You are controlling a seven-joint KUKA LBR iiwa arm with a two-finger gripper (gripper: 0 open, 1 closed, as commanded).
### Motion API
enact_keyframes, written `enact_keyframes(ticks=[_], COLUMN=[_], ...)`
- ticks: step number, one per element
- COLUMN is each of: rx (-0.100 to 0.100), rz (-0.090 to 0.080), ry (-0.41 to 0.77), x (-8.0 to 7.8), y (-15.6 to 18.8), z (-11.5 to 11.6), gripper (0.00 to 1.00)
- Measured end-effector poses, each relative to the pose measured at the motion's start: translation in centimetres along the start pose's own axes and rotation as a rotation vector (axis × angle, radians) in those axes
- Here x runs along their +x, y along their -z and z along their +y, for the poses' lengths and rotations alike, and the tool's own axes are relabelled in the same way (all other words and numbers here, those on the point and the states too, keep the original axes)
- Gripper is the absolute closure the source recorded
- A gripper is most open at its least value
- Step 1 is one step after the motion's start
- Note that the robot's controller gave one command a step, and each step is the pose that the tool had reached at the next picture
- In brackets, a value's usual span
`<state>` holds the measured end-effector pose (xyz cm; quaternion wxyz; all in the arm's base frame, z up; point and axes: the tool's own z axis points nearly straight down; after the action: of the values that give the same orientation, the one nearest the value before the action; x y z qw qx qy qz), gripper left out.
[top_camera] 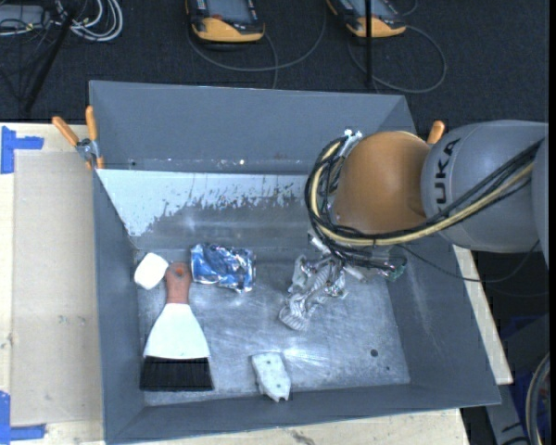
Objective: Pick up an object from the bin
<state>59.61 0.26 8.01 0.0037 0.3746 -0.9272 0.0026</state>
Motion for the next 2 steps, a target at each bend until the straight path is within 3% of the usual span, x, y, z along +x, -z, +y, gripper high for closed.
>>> enact_keyframes(ticks=[2], rx=[-0.004], rz=[-0.007], ry=[-0.002], x=[0.1], y=[2.0], z=[0.3], gripper=[1.00])
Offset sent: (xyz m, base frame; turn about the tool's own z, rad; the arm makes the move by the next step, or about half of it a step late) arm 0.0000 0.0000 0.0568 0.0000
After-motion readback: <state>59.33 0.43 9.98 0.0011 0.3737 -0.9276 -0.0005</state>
